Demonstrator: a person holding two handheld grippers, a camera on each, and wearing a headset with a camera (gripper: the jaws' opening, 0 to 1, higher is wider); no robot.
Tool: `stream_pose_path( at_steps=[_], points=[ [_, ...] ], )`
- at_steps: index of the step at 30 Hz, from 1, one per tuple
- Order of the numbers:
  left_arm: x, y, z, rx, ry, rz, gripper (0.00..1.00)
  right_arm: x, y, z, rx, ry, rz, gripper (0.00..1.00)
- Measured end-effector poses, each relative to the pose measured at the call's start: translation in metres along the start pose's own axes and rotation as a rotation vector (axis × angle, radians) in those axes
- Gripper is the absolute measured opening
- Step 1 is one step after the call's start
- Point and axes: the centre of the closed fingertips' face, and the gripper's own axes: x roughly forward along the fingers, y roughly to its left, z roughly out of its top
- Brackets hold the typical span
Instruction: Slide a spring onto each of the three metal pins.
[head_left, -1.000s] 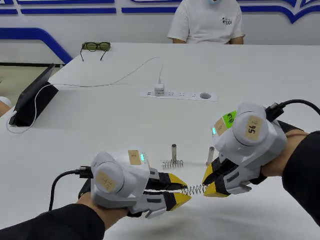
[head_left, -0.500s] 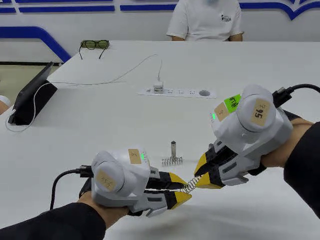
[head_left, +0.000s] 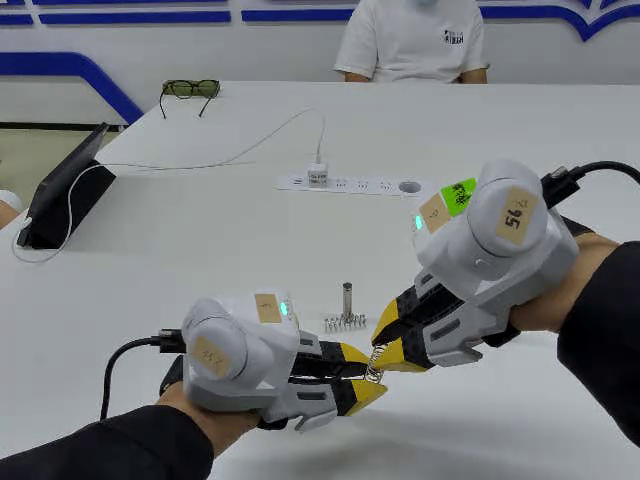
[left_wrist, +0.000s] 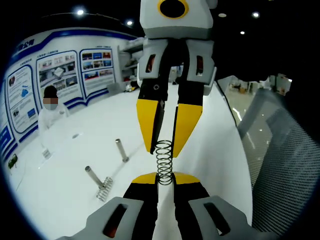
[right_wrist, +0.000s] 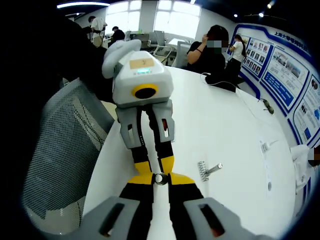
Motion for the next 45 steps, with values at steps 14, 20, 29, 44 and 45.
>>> stream_pose_path(
  at_steps=[14, 20, 29, 44, 45],
  points=[
    [-0.003, 0.004, 0.005, -0.027, -0.034, 0.017, 0.1, 0.002, -0.003, -0.002, 0.034, -0.029, -0.022, 0.16],
    [-0.004, 0.006, 0.007, -0.044, -0.051, 0.025, 0.1, 0.0, -0.007, -0.001, 0.088, -0.079, -0.034, 0.15],
    [-0.004, 0.007, 0.009, -0.055, -0.062, 0.028, 0.1, -0.001, -0.009, 0.005, 0.122, -0.126, -0.043, 0.12],
    [-0.005, 0.013, 0.009, -0.072, -0.061, 0.063, 0.23, -0.006, -0.016, 0.007, 0.141, -0.14, -0.074, 0.12],
    [-0.006, 0.014, 0.009, -0.074, -0.064, 0.065, 0.23, -0.006, -0.017, 0.006, 0.142, -0.14, -0.075, 0.12]
  ],
)
